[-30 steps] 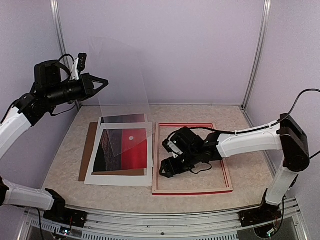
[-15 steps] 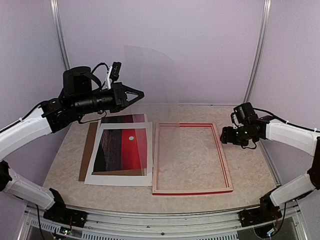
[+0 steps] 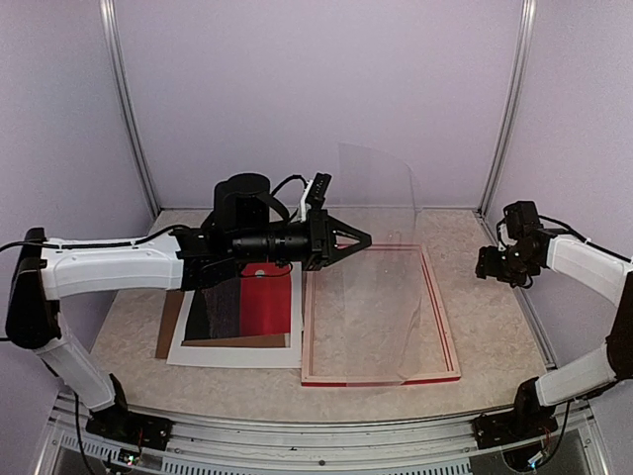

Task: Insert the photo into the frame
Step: Place the glass panel in the frame body.

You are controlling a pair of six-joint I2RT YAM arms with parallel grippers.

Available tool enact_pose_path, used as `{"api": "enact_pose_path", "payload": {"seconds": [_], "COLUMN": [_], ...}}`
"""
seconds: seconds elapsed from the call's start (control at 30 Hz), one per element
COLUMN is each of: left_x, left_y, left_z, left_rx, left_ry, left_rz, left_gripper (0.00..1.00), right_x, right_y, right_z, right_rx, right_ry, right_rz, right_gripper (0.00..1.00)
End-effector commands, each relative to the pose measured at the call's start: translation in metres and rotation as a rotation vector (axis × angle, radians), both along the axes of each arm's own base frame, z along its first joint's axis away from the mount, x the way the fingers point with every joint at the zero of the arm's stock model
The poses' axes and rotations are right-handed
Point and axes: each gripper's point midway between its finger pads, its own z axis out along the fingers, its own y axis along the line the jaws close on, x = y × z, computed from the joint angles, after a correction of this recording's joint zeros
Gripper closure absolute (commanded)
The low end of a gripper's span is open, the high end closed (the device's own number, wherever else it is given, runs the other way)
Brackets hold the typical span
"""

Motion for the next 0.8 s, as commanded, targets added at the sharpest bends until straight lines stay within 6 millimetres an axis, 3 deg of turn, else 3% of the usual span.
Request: {"api": "enact_pose_path", "payload": {"seconds": [0.0,0.27,0.43,0.67,0.77], "left_x": [-0.021,-0.01,-0.006,0.001,0.004], "left_y": [-0.023,-0.038,-0.05,-0.058,-0.062], "left_z": [0.046,0.04,0.046,0.036,0.032], "left_rx": [-0.217,-0.259,-0.26,-0.299,-0.324], "left_ry": [0.008,0.039,0.021,0.081,0.108], "left_rz": [-0.137,-0.133,-0.15,-0.146,-0.152], "left_gripper": [1.0,1.0,1.0,1.0,1.0], "right_x": [0.005,0.007,0.004,0.004,0.005], "right_y": [-0.005,-0.001,-0.001,-0.014,-0.03], "right_z": [0.005,0.001,0.0,0.009,0.012], "right_rx": [0.001,0.019,0.019,-0.009,-0.001], "right_ry": [-0.007,-0.003,0.0,-0.014,-0.022], "right_rz": [0.018,0.037,0.035,-0.01,-0.05], "right_gripper": [0.25,0.26,0.26,0.26,0.26]}}
